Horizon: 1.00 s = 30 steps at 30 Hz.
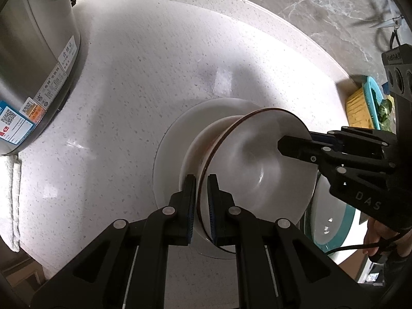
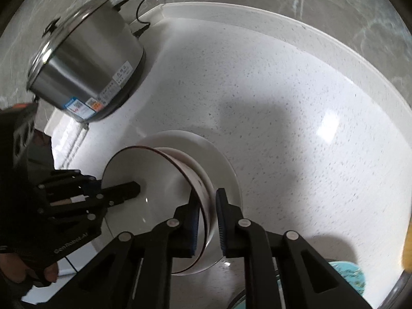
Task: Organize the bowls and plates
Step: 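Lower the red-printed bowl into the white deep plates with both tools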
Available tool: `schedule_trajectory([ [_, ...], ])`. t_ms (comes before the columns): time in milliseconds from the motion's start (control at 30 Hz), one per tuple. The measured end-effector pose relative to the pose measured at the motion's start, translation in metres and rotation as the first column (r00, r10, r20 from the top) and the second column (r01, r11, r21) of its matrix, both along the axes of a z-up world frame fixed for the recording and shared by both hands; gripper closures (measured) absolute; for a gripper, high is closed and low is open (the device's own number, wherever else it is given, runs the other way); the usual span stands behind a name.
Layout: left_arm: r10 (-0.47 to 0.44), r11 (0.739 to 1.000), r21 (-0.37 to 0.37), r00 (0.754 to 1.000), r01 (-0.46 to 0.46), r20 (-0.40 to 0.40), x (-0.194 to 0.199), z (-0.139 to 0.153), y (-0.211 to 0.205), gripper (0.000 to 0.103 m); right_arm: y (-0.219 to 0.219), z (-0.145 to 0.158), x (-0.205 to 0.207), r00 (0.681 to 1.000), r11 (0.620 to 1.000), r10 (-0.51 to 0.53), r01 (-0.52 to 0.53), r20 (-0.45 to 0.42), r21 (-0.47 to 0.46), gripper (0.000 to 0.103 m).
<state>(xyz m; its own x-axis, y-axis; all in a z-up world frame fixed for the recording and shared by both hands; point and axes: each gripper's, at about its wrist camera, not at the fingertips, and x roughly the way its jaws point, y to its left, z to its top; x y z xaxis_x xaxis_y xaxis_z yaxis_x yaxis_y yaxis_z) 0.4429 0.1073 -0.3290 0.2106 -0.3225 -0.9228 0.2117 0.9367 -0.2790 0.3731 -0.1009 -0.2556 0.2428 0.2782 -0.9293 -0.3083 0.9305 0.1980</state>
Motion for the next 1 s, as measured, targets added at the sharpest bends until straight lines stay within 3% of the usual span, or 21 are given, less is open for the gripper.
schedule_trajectory([
  [133,0.035,0.998,-0.052,0.999,-0.035,0.005,-0.004,-0.001,0.009,0.095,-0.004,-0.002,0.005,1.0,0.999,-0.017,0.017,-0.014,0.04,0.087],
  [200,0.046,0.997,-0.061,0.999,-0.046,0.01,-0.006,-0.001,0.012,0.094,-0.014,-0.005,0.008,0.997,0.991,-0.049,0.056,-0.056,0.122,0.083],
  [433,0.07,0.994,-0.084,0.997,-0.069,0.012,-0.009,-0.002,0.017,0.094,-0.026,-0.007,0.012,0.991,0.974,-0.072,0.094,-0.11,0.205,0.077],
  [467,0.073,0.994,-0.089,0.997,-0.071,0.011,-0.009,-0.002,0.018,0.094,-0.026,-0.007,0.012,0.991,0.974,-0.078,0.099,-0.108,0.202,0.067],
  [500,0.076,0.993,-0.092,0.997,-0.074,0.01,-0.009,-0.002,0.018,0.094,-0.027,-0.007,0.012,0.991,0.976,-0.086,0.104,-0.103,0.193,0.062],
  [867,0.096,0.989,-0.114,0.995,-0.095,0.001,-0.014,0.001,0.023,0.093,-0.024,0.002,0.008,0.996,0.982,-0.066,0.074,-0.052,0.171,0.062],
  [933,0.097,0.988,-0.117,0.995,-0.096,0.004,-0.015,0.001,0.024,0.092,-0.019,0.005,0.006,0.999,0.99,-0.032,0.035,-0.023,0.137,0.074],
  [967,0.096,0.988,-0.118,0.995,-0.095,0.005,-0.015,0.001,0.023,0.092,-0.015,0.004,0.005,1.0,0.992,-0.01,0.012,-0.017,0.122,0.089],
  [1000,0.096,0.989,-0.116,0.995,-0.095,0.006,-0.015,0.002,0.023,0.092,-0.012,0.003,0.005,1.0,0.994,0.002,0.0,-0.015,0.11,0.09],
])
